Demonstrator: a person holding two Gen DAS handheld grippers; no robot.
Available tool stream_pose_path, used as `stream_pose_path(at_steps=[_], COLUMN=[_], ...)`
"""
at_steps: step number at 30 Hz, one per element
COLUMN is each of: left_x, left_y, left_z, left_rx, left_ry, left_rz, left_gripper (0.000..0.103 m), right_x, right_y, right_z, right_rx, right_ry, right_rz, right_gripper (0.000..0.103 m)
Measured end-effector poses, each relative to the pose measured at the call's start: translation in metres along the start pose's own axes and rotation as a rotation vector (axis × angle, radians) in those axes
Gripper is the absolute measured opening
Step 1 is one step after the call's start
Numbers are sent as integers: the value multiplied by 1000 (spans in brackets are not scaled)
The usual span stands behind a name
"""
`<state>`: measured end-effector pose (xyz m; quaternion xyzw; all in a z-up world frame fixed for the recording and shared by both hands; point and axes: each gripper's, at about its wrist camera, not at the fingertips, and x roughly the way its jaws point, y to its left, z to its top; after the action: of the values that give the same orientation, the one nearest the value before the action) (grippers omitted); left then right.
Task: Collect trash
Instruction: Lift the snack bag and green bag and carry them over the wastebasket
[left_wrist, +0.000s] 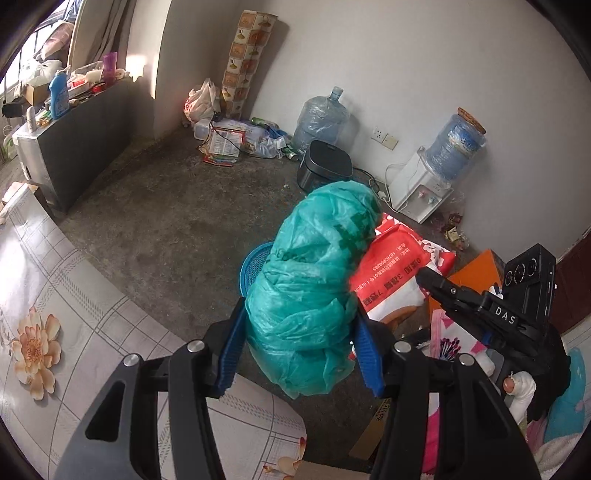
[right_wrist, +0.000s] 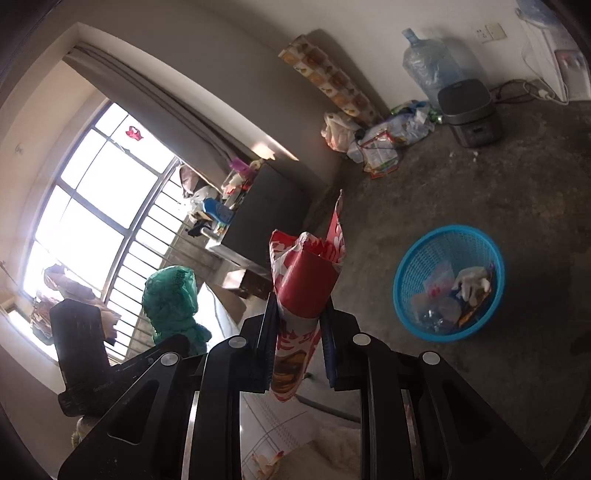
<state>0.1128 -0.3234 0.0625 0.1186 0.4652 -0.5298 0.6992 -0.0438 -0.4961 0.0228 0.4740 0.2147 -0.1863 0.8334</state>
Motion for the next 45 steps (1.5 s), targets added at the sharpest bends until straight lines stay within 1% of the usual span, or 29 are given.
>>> stream_pose_path(at_steps=[3, 7, 10, 14, 21, 24, 33, 45], left_x=[36, 78, 100, 118, 142, 151, 164, 185], left_y=[-8, -16, -22, -30, -38, -38, -37, -43], left_z=[11, 21, 25, 28, 39, 43, 51, 54], left_rx=[25, 54, 76, 112, 204, 224, 267, 296], left_ry=[50, 105, 126, 128, 107, 107, 91, 104], left_rz=[7, 29, 55, 86, 176, 195, 243, 270], left_gripper=[52, 52, 52, 52, 53, 53, 53, 53], right_x=[3, 8, 9, 16, 27, 32, 43, 54], right_y=[-19, -36, -50, -62, -72, -73, -69, -71], right_z=[7, 12, 14, 19, 28, 30, 32, 34], right_rx=[-8, -14, -11, 3, 7, 0, -40, -140], right_ry=[-19, -28, -17, 4, 15, 20, 43, 75], right_rz=[-84, -153, -173, -188, -210, -218, -248, -324], right_gripper=[19, 19, 20, 20, 20, 20, 20, 21])
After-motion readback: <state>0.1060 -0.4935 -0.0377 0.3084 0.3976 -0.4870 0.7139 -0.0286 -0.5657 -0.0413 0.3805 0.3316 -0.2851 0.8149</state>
